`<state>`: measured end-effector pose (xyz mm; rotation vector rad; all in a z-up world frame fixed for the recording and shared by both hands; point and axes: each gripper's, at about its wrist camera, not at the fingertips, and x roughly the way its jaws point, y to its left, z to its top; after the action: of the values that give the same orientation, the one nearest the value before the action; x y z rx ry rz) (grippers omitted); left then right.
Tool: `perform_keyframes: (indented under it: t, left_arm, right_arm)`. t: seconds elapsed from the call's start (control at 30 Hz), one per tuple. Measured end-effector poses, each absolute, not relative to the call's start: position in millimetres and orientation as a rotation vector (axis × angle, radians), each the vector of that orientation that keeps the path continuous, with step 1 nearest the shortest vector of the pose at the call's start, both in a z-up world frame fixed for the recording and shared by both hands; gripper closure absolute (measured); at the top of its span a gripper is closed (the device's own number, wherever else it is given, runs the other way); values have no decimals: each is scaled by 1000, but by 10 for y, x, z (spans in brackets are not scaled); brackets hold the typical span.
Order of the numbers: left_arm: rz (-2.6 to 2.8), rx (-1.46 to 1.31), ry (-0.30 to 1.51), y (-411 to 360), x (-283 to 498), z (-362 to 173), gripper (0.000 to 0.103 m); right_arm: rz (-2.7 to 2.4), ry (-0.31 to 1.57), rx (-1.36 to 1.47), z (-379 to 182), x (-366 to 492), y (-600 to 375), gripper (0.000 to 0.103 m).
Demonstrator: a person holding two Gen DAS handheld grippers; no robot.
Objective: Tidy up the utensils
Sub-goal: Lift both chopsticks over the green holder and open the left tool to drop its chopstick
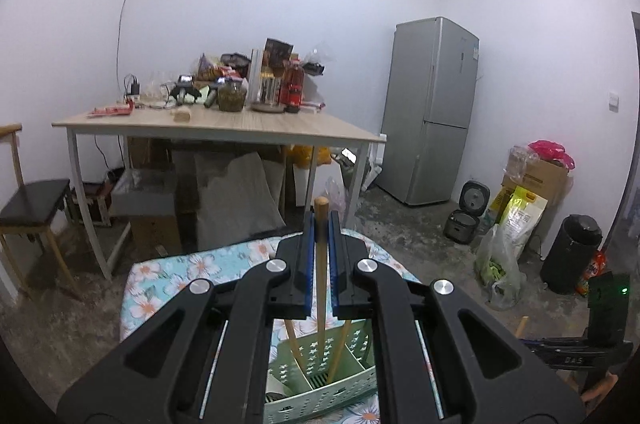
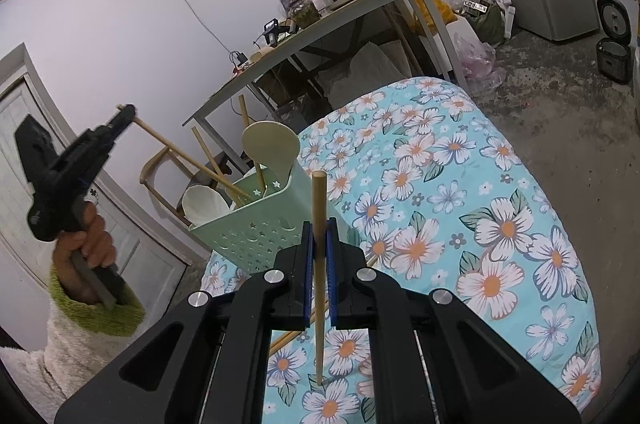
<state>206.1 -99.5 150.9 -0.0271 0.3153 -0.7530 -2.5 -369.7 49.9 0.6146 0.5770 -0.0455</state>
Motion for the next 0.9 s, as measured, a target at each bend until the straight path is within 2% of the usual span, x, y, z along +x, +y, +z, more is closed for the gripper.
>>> perform_keyframes:
  t: [0.47, 0.5, 0.57, 0.63, 0.8, 0.9]
  left_arm:
    - [-762, -35, 495, -1027, 2371, 916, 97]
    - [-765, -37, 505, -1014, 2375, 898, 95]
    - [-767, -47, 511, -971, 2363, 881, 82]
    - [-767, -61, 507, -937, 2361, 894, 75]
    - [-770, -77, 492, -867, 2263, 943, 71]
    - [-775, -88, 475, -823, 2197, 998, 65]
  right_arm:
    - [-48, 586, 624, 466, 18, -3692, 97]
    - [-47, 587, 624, 466, 20, -3693, 97]
    - [-47, 587, 622, 471, 17, -3693, 97]
    - [-46, 585, 621, 471, 13, -3694, 97]
    - [-51, 578, 615, 491, -5, -3693, 97]
    - [-53, 568, 603, 531, -29, -3692, 97]
